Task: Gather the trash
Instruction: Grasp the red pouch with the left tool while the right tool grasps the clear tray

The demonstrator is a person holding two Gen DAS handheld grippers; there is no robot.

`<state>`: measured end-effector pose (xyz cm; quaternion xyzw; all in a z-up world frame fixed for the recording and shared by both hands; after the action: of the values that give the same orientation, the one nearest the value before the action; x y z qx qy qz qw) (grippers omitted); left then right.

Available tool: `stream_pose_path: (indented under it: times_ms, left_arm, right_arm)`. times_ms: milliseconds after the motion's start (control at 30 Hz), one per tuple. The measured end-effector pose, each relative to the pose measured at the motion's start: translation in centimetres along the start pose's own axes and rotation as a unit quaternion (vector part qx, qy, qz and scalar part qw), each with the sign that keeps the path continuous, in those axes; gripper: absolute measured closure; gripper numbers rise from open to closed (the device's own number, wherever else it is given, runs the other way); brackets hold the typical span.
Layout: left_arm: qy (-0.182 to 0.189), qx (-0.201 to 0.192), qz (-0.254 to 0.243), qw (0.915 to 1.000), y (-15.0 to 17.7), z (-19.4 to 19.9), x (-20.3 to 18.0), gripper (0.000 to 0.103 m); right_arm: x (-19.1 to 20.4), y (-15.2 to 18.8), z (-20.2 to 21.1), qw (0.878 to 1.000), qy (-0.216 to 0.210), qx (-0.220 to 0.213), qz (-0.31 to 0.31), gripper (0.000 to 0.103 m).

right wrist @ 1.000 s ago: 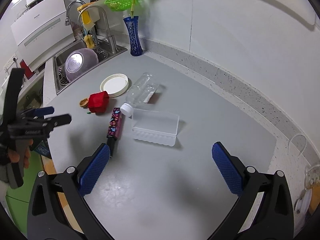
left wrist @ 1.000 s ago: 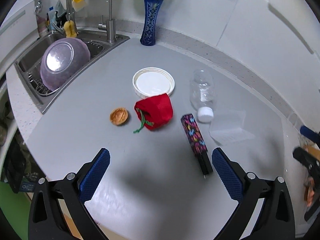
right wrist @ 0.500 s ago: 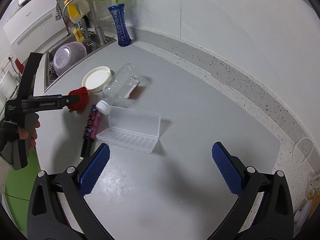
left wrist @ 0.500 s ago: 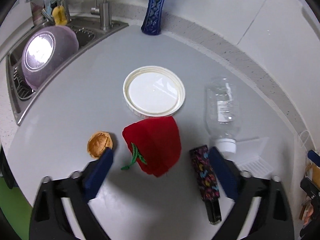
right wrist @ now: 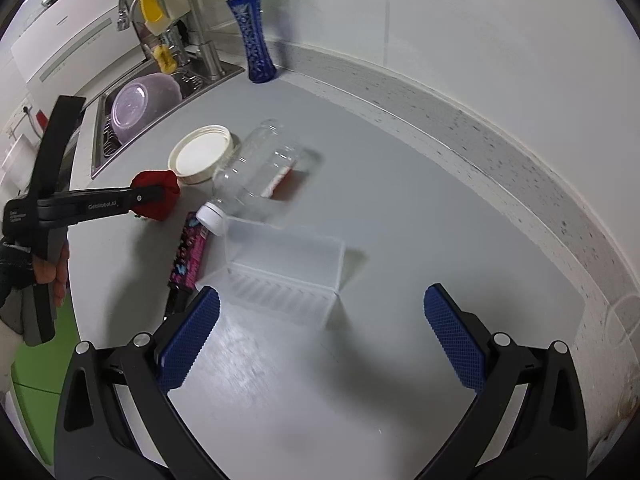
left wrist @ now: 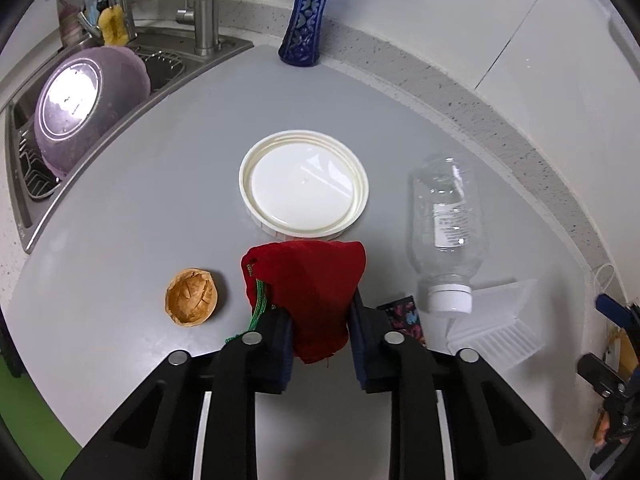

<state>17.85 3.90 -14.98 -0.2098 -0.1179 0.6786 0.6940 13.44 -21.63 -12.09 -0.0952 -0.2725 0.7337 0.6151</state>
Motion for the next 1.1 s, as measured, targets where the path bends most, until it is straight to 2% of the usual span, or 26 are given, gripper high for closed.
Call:
stream_pose_path:
  times_ms: [300, 500, 567, 600, 633, 700, 1100]
  left_arm:
    - [0.004, -0.031, -0.019, 0.9993, 0.4, 4.1, -1.1, 0.082]
    - [0.006, -0.044, -0.012, 0.9989, 0.8, 5.4, -1.2, 0.082]
    - [0.006, -0.045, -0.007, 0.999, 1.1, 5.5, -1.0, 0.082]
    - [0.006, -0.045, -0.004, 0.999, 1.1, 5.5, -0.8, 0.082]
    - [0.006, -0.045, -0.002, 0.999, 1.2, 5.5, -0.7, 0.082]
    - [0.006, -0.045, 0.001, 0.999, 1.2, 5.5, -0.5, 0.082]
    - [0.006, -0.049, -0.002, 0.9988, 1.2, 6.0, -0.8, 0.082]
  right_arm:
    - [1.0, -1.3, -4.9, 0.999, -0.004, 0.032, 0.037, 0.003]
    - [1.4, -1.9, -8.7, 0.988, -0.023, 0.072, 0.135, 0.004]
    - [1.5, -2.1, -9.3, 0.983, -0.037, 0.086, 0.155, 0.016]
    - [1.6, -2.2, -9.6, 0.981, -0.045, 0.099, 0.162, 0.028]
    - [1.6, -2.2, -9.8, 0.979, -0.051, 0.108, 0.164, 0.036]
    - [1.5, -2.0, -10.0, 0.975, -0.063, 0.121, 0.175, 0.046]
    - [0.2, -1.2, -7.0, 0.968, -0.109, 0.13, 0.187, 0.083]
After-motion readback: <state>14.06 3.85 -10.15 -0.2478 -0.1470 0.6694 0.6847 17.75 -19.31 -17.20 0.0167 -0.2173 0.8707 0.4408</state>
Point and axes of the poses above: each gripper's, at about its wrist camera, not at the fingertips, and z roughly against the way its jaws point, x to its left, y to its underside, the point moved 3 cm from there along -z, roughly the way its jaws point, and after that the axes turned 13 degrees about -z, right-handed, at the moved point
